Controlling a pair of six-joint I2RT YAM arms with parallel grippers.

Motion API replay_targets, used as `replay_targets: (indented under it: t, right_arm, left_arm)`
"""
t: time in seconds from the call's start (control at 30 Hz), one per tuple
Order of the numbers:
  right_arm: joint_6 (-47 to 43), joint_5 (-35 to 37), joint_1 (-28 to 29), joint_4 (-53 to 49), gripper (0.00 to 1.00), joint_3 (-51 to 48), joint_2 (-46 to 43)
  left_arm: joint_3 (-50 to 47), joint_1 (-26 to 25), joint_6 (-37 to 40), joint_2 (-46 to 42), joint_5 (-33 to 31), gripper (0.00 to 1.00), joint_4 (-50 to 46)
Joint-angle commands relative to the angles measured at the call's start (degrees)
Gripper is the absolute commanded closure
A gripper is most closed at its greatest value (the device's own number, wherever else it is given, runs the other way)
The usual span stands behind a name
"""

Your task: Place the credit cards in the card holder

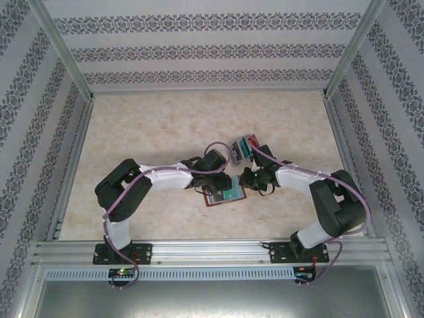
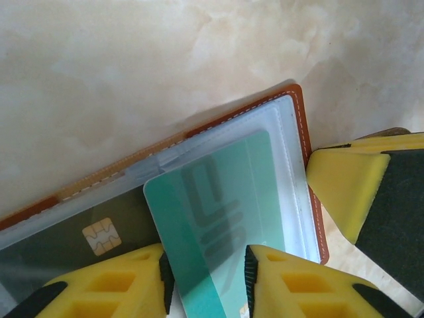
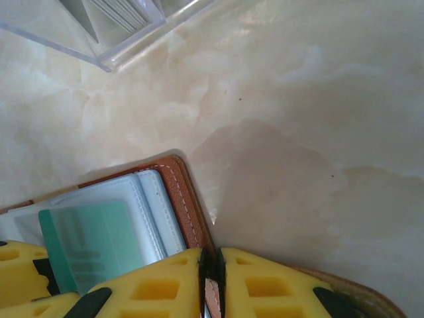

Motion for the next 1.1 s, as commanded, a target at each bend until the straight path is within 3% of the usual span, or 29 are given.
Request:
replay_targets:
  t: [0.0, 0.13, 0.33, 0.47, 0.67, 0.9, 1.07]
  right_arm:
    - [1.3, 0.2, 0.9, -3.4, 0.86, -2.8, 1.5]
    - [2.8, -0.1, 1.0, -2.5, 0.86, -4.2, 0.8]
    - [4.1, -0.2, 1.5, -2.0, 0.87, -5.2, -0.6]
    - [2.8, 2.4, 1.3, -3.8, 0.87, -4.4, -0.9]
    - [1.2, 3.2, -0.3, -4.6, 0.88, -3.8, 0.7]
    - [2.1, 1.9, 0.0, -3.9, 0.88, -4.2, 0.3]
    - [2.9, 1.3, 0.6, -3.5, 0.88, -4.4, -0.1]
  left_arm:
    - [-1.1, -0.8, -3.1, 2.0, 2.6, 0.65, 1.3]
    - [-2.5, -0.3, -6.6, 2.3, 4.0, 0.69, 6.7]
    - [-1.8, -0.3, -7.3, 4.2, 6.7, 0.58, 10.7]
    - [-1.6, -0.3, -5.7, 3.1, 4.1, 0.59, 5.1]
    - [-3.7, 0.5, -2.1, -2.3, -6.1, 0.56, -8.2]
    - [-4.5, 1.5, -1.2, -4.1, -8.4, 0.58, -11.0]
    - [-1.5, 1.5, 1.5, -5.2, -8.9, 0.52, -12.2]
